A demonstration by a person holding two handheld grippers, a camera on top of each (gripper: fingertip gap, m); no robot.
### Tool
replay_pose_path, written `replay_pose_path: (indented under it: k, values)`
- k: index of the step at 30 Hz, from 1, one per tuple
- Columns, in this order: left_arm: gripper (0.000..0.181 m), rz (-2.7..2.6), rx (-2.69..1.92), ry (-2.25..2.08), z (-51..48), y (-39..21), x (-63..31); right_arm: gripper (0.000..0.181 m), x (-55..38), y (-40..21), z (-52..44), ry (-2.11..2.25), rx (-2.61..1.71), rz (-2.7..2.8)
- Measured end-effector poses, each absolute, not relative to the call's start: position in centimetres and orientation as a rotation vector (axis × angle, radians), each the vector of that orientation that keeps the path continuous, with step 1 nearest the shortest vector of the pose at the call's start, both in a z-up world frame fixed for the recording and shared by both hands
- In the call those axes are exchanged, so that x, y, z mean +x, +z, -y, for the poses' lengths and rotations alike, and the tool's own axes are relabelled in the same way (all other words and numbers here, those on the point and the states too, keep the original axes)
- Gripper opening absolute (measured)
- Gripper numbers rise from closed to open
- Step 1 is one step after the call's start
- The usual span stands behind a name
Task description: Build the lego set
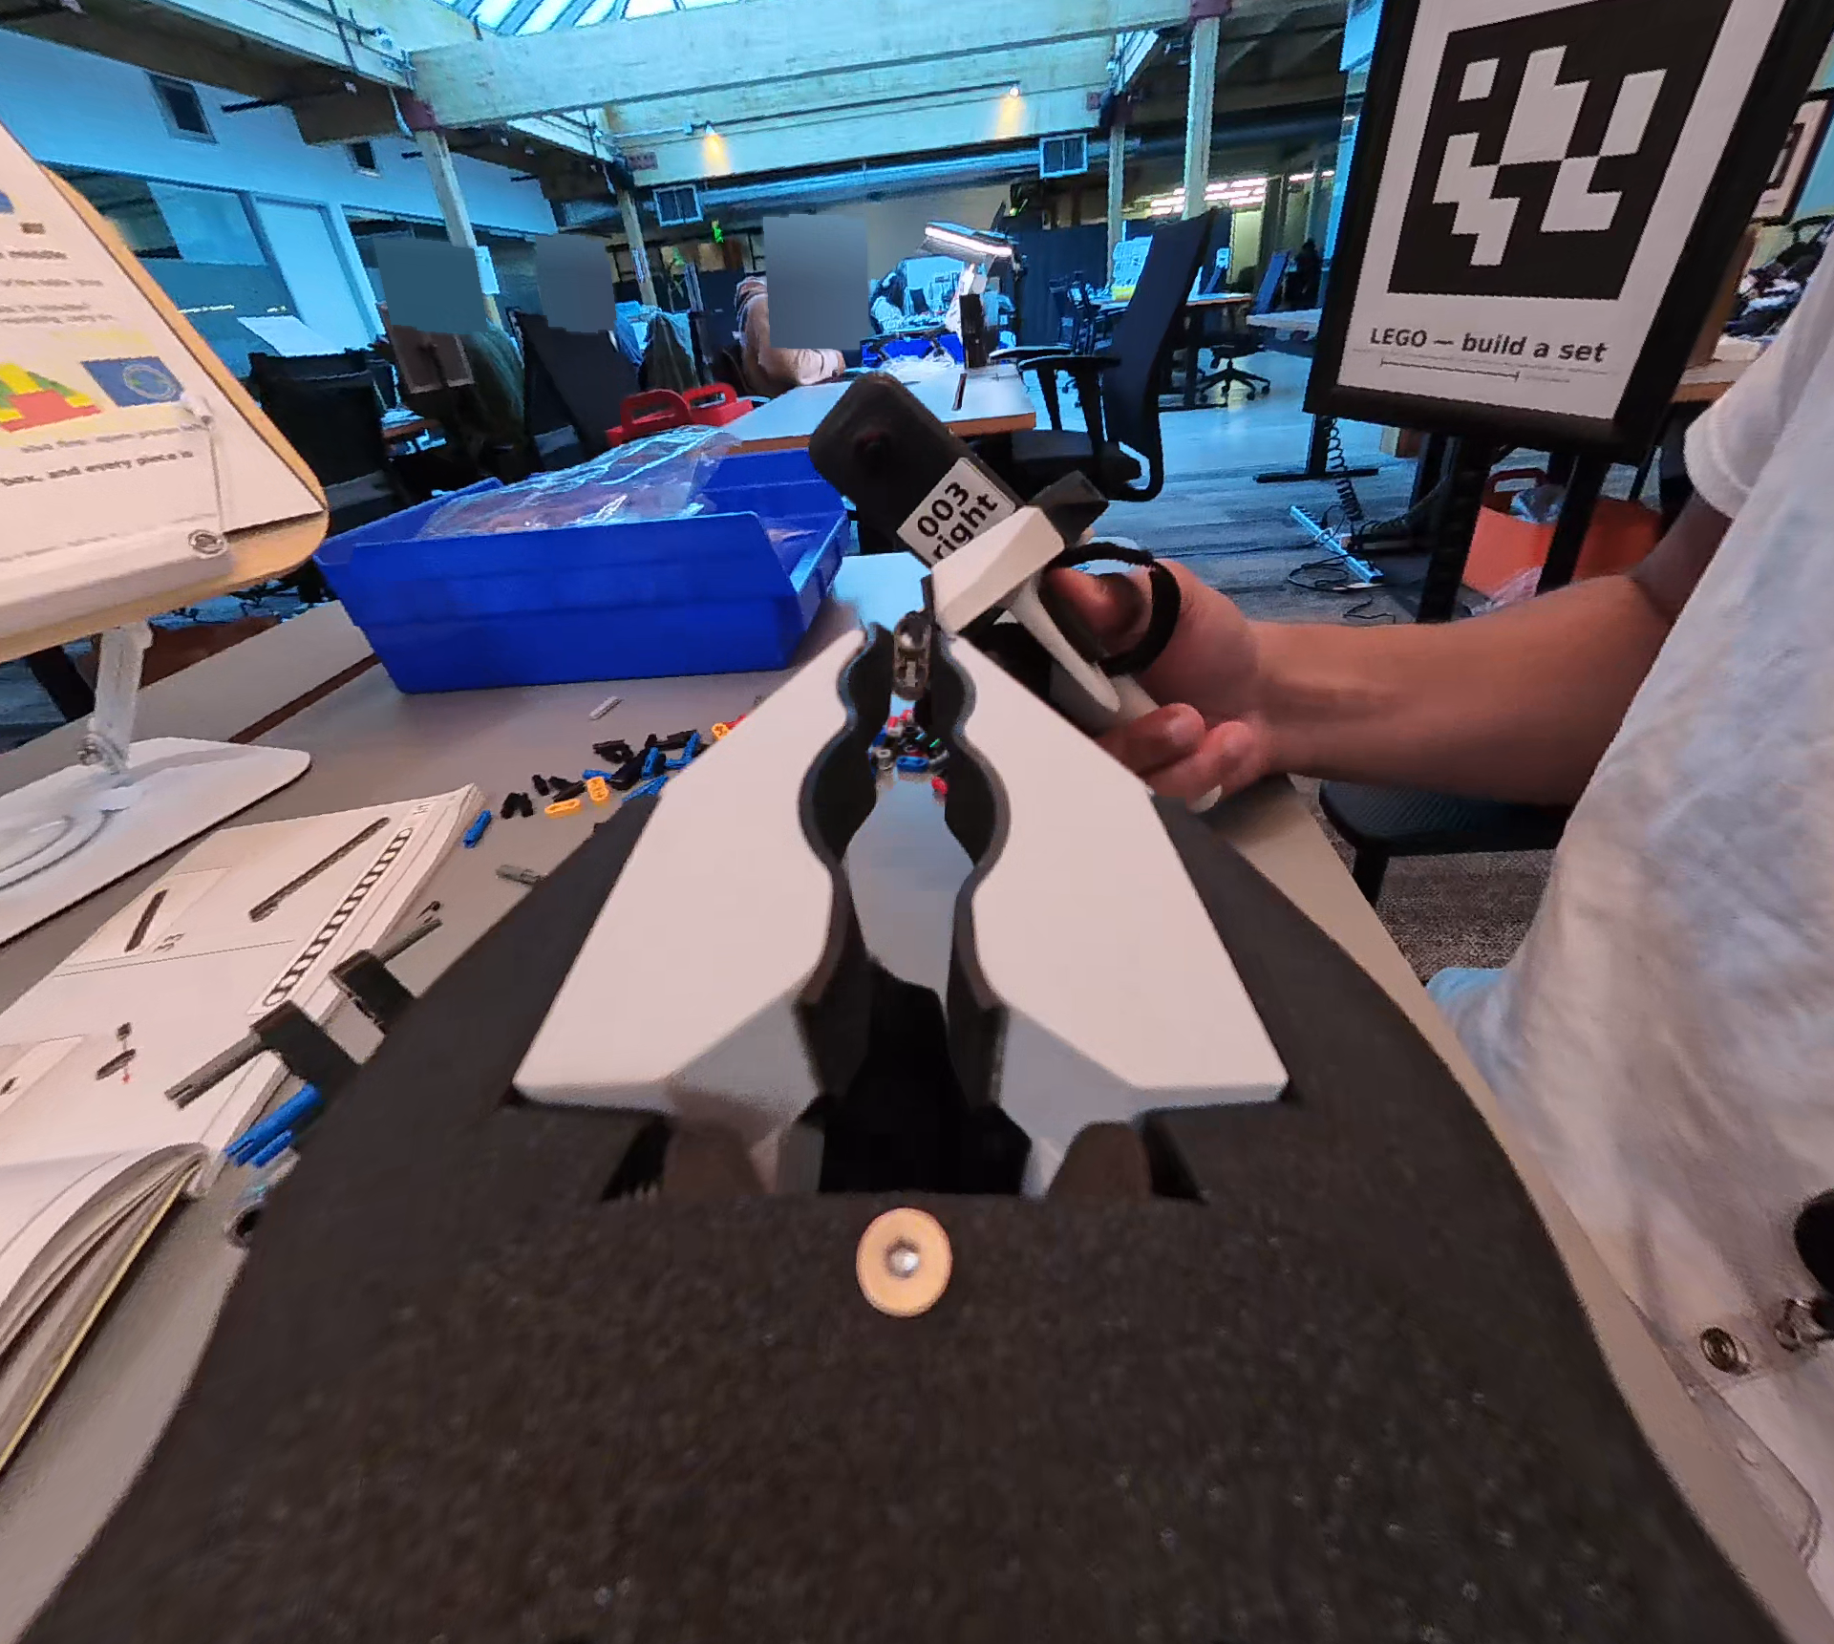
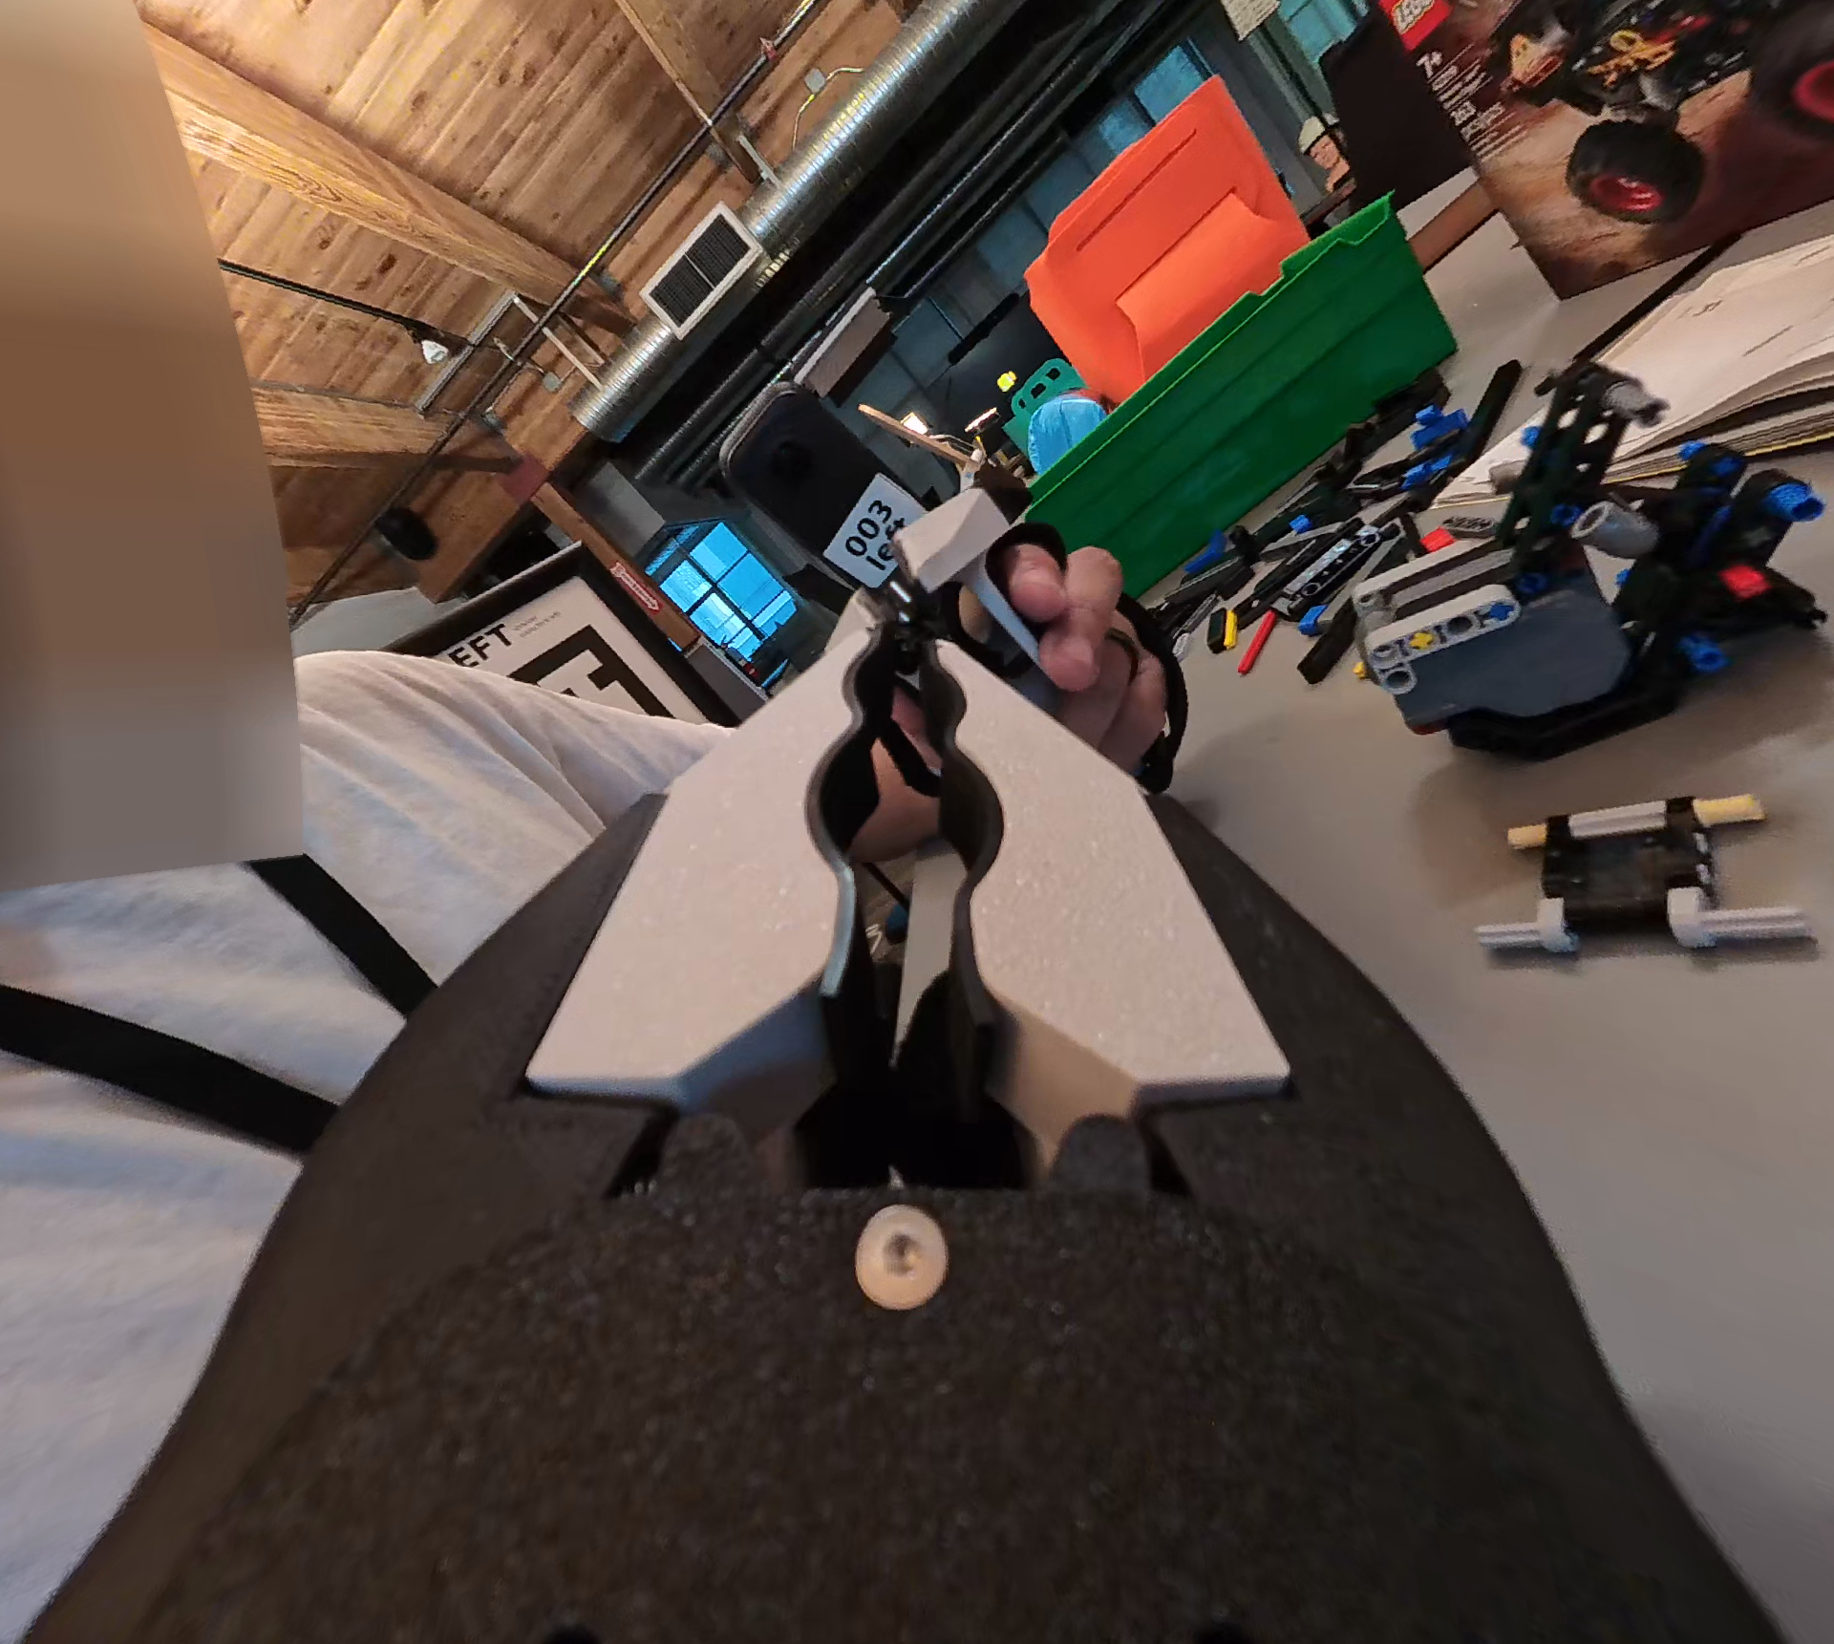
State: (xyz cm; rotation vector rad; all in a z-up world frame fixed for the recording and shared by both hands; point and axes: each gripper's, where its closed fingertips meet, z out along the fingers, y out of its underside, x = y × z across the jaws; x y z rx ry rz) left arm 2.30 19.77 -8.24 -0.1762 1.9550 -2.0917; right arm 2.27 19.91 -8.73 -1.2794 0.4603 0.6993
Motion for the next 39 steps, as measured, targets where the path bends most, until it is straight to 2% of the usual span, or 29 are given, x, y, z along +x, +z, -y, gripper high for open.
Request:
replay_pose_path:
  k: [21,29,32,39]
  values:
    - [0.006,-1.994,-0.249,-2.284,-19.1,-8.0,1.5,0.004,1.9,-7.8,-19.7,0.720,-1.207,-0.441]
    - [0.005,-1.849,-0.584,-2.804,-19.8,-5.5,2.1,0.004,2.5,-5.7,-20.3,0.309,-1.120,-0.411]
    - [0.005,-1.845,-0.610,-2.880,-20.0,-5.4,2.1,0.004,2.5,-5.6,-20.5,0.167,-1.156,-0.385]
    - [0.005,-1.864,-0.673,-2.978,-20.1,-5.7,2.3,0.004,2.7,-5.9,-20.6,0.148,-1.178,-0.385]
